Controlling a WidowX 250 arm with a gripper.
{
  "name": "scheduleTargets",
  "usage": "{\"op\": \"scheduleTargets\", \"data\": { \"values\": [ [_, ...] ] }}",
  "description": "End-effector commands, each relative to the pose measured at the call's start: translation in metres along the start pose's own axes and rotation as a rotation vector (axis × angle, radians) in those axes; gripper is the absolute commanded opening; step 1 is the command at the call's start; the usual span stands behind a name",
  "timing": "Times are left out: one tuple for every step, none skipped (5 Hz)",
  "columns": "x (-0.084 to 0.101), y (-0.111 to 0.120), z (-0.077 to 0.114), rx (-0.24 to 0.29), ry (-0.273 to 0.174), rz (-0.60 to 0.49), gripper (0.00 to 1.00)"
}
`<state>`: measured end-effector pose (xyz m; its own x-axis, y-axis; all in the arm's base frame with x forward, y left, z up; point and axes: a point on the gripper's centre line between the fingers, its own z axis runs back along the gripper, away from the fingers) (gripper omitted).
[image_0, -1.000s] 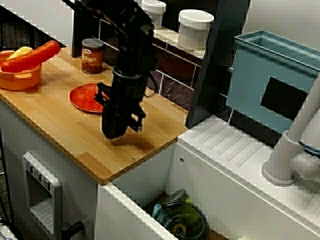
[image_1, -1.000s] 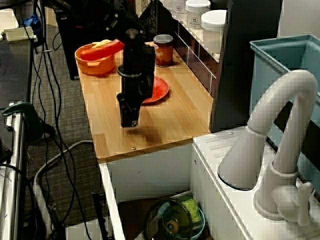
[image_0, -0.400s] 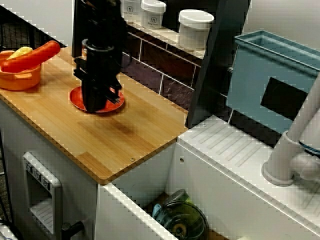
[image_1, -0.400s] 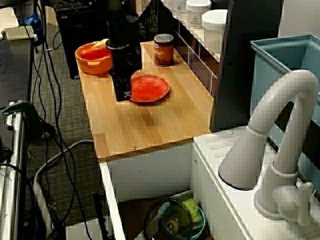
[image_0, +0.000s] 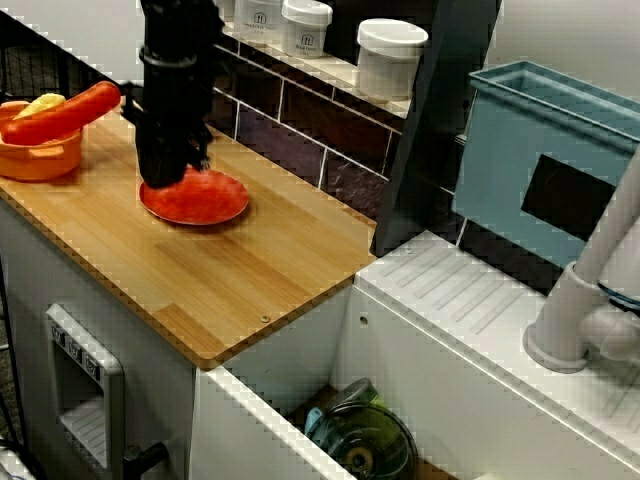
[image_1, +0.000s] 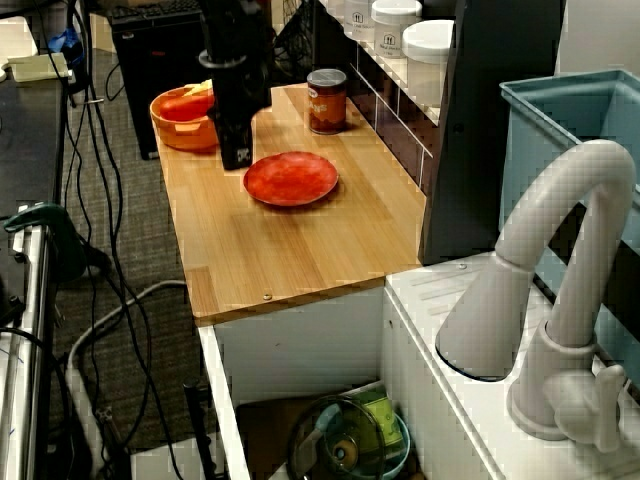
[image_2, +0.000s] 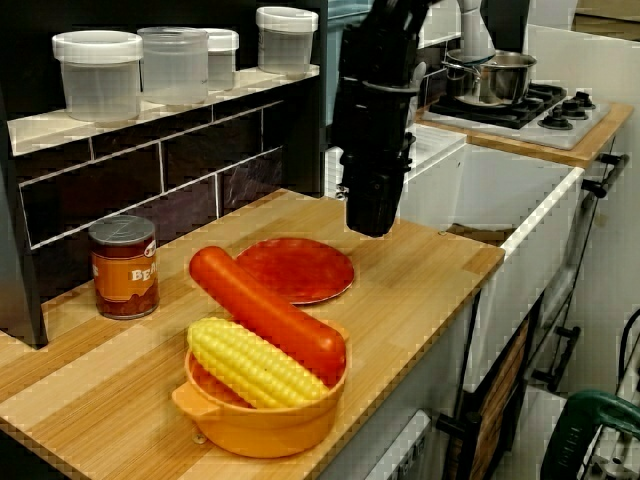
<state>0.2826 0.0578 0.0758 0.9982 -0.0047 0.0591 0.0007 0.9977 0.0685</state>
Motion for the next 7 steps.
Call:
{"op": "scheduleTargets", "data": {
  "values": [
    [0.006, 0.057, 0.034, 0.047, -0.064, 0.054, 1.00],
    [-0.002, 0.083, 0.027, 0.092, -0.068, 0.047, 1.00],
    [-0.003, 0.097, 0.025, 0.126, -0.031, 0.003, 1.00],
    [-0.008, 0.118, 0.026, 0.124, -0.067, 0.021, 1.00],
    [-0.006, 0.124, 0.024, 0.120, -0.071, 0.023, 1.00],
    [-0.003, 0.123, 0.027, 0.120, -0.066, 0.013, 1.00],
    [0.000, 0.129, 0.028, 0.106, -0.067, 0.038, 1.00]
  ]
}}
